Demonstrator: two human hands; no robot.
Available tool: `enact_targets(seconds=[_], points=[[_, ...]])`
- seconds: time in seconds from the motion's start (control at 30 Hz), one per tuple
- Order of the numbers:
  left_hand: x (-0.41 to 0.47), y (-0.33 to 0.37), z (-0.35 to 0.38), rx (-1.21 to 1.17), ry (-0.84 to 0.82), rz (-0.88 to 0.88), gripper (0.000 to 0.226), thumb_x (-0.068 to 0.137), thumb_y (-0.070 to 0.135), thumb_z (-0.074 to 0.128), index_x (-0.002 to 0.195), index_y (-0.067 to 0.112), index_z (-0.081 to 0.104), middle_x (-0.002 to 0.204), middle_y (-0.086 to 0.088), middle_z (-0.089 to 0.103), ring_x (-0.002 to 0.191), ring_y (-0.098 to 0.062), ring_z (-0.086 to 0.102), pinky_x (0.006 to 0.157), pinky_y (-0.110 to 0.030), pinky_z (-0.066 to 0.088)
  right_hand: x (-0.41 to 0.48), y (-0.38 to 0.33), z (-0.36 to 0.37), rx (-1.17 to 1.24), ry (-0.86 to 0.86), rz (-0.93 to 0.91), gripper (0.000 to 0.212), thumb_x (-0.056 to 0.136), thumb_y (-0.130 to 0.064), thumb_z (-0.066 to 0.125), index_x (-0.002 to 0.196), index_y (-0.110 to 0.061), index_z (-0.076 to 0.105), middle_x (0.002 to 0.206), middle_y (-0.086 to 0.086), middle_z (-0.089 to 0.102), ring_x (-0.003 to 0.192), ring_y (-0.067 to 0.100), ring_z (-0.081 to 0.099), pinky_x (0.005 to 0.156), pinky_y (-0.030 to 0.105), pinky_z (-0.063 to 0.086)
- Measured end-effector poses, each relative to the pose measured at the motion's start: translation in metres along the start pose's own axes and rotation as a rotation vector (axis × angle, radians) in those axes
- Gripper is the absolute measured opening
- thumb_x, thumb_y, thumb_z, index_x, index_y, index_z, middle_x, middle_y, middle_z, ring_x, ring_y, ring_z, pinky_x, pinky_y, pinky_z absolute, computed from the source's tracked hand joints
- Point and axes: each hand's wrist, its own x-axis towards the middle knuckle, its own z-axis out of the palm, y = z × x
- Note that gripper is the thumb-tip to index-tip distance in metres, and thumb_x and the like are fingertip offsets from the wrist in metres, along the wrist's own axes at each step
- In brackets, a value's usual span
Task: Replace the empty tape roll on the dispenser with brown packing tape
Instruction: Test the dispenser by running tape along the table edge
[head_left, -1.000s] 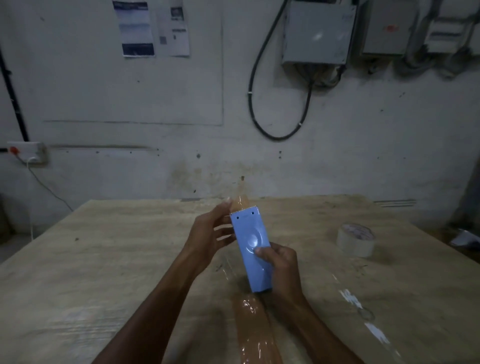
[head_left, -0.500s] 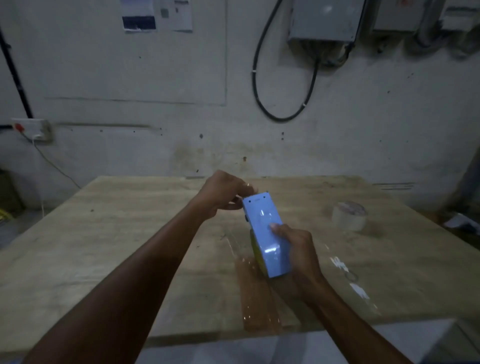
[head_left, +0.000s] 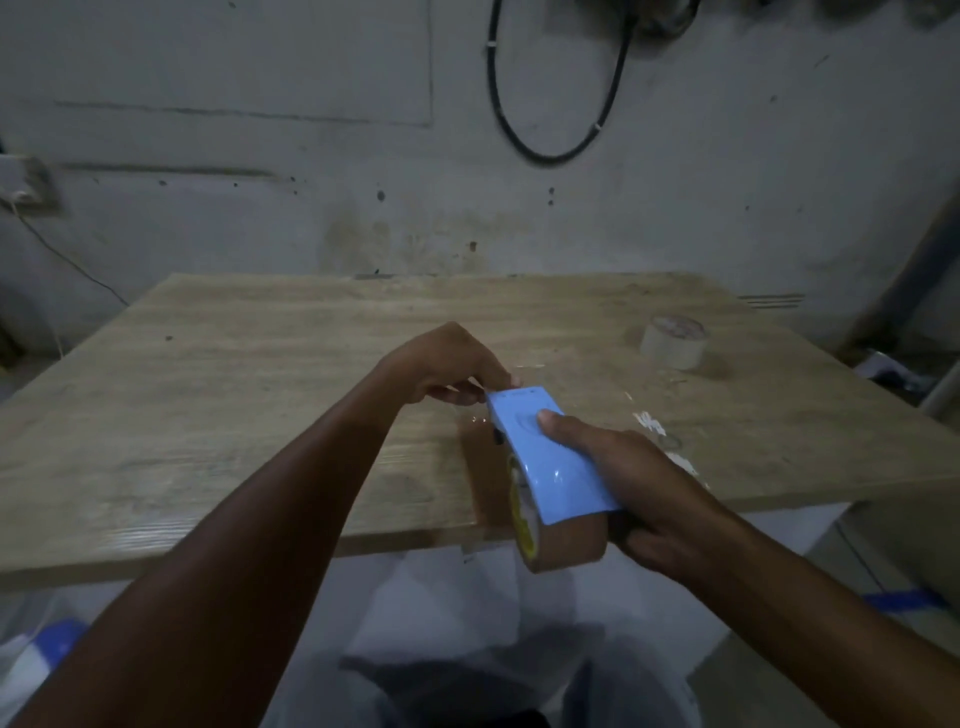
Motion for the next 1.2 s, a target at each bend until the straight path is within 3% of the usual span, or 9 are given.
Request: enact_targets(seconds=[0.13, 0.27, 0.4, 0.6, 0.73, 0.83, 0.93, 1.1, 1.2], points=[[-0.008, -0.011, 0.003, 0.041, -0.003, 0.009, 0.007, 0.073, 0.014, 0.083, 0.077, 0.009, 0.081, 0.065, -0.005, 0.066, 0.054, -0.013, 0.054, 0.058, -0.023, 0.043, -0.01, 0.006, 0.005, -0.009, -0.018, 0.087, 0.032, 0.083, -0.031, 0.077, 0.104, -0.007, 0.073, 0.094, 0.014, 0.079, 0.081, 0.028, 0.074, 0.084, 0.043, 0.058], [-0.007, -0.024, 0.01, 0.088, 0.056, 0.004, 0.022, 0.065, 0.018, 0.088, 0.08, 0.004, 0.08, 0.057, -0.005, 0.064, 0.058, -0.016, 0.053, 0.055, -0.024, 0.042, -0.01, 0.009, 0.009, 0.039, -0.034, 0.152, 0.033, 0.087, -0.025, 0.074, 0.11, -0.002, 0.071, 0.097, 0.017, 0.078, 0.073, 0.026, 0.073, 0.07, 0.036, 0.06], [-0.005, -0.034, 0.018, 0.149, 0.125, 0.042, 0.011, 0.067, 0.016, 0.083, 0.076, 0.01, 0.081, 0.066, -0.006, 0.072, 0.046, -0.005, 0.056, 0.045, -0.013, 0.039, -0.006, 0.004, 0.013, 0.052, -0.019, 0.182, 0.028, 0.09, -0.024, 0.071, 0.108, -0.002, 0.071, 0.085, 0.014, 0.078, 0.06, 0.021, 0.073, 0.055, 0.028, 0.06], [0.0, -0.041, 0.02, 0.184, 0.141, 0.122, 0.013, 0.07, 0.016, 0.085, 0.08, 0.009, 0.081, 0.073, -0.002, 0.077, 0.071, -0.014, 0.071, 0.07, -0.026, 0.056, 0.001, -0.004, 0.02, -0.021, 0.015, 0.215, 0.032, 0.09, -0.025, 0.07, 0.112, -0.003, 0.071, 0.104, 0.016, 0.077, 0.077, 0.027, 0.071, 0.078, 0.039, 0.058], [-0.001, -0.046, 0.02, 0.218, 0.16, 0.171, 0.011, 0.074, 0.013, 0.08, 0.085, 0.01, 0.082, 0.074, 0.002, 0.075, 0.069, -0.006, 0.067, 0.064, -0.019, 0.052, 0.002, -0.007, 0.023, -0.062, 0.02, 0.224, 0.032, 0.09, -0.025, 0.07, 0.112, -0.002, 0.07, 0.107, 0.019, 0.076, 0.089, 0.031, 0.07, 0.088, 0.043, 0.056], [-0.001, -0.051, 0.02, 0.219, 0.166, 0.226, 0.01, 0.075, 0.008, 0.079, 0.084, 0.009, 0.082, 0.072, 0.008, 0.074, 0.062, 0.008, 0.065, 0.062, -0.009, 0.051, 0.003, -0.009, 0.022, -0.07, 0.026, 0.232, 0.031, 0.09, -0.024, 0.069, 0.11, 0.0, 0.07, 0.107, 0.02, 0.075, 0.087, 0.031, 0.07, 0.088, 0.043, 0.056], [-0.002, -0.054, 0.02, 0.283, 0.167, 0.293, 0.009, 0.076, 0.005, 0.079, 0.082, 0.011, 0.082, 0.071, 0.006, 0.074, 0.056, 0.014, 0.061, 0.055, -0.002, 0.043, 0.002, -0.012, 0.022, -0.051, 0.013, 0.249, 0.026, 0.092, -0.022, 0.067, 0.102, 0.001, 0.07, 0.091, 0.02, 0.077, 0.068, 0.029, 0.071, 0.07, 0.038, 0.061], [0.002, -0.063, 0.019, 0.329, 0.27, 0.367, 0.021, 0.061, 0.022, 0.093, 0.071, 0.013, 0.077, 0.069, 0.003, 0.074, 0.061, 0.0, 0.065, 0.058, -0.011, 0.049, 0.001, -0.012, 0.022, -0.044, 0.004, 0.255, 0.022, 0.096, -0.021, 0.062, 0.094, 0.0, 0.069, 0.11, 0.025, 0.073, 0.081, 0.033, 0.069, 0.083, 0.042, 0.056], [0.009, -0.06, 0.029, 0.439, 0.275, 0.477, 0.009, 0.073, 0.015, 0.08, 0.079, 0.013, 0.074, 0.08, -0.002, 0.075, 0.077, -0.014, 0.071, 0.075, -0.034, 0.057, 0.001, -0.012, 0.022, -0.047, -0.001, 0.265, 0.026, 0.096, -0.022, 0.063, 0.105, 0.001, 0.067, 0.114, 0.025, 0.072, 0.082, 0.032, 0.069, 0.084, 0.042, 0.056]])
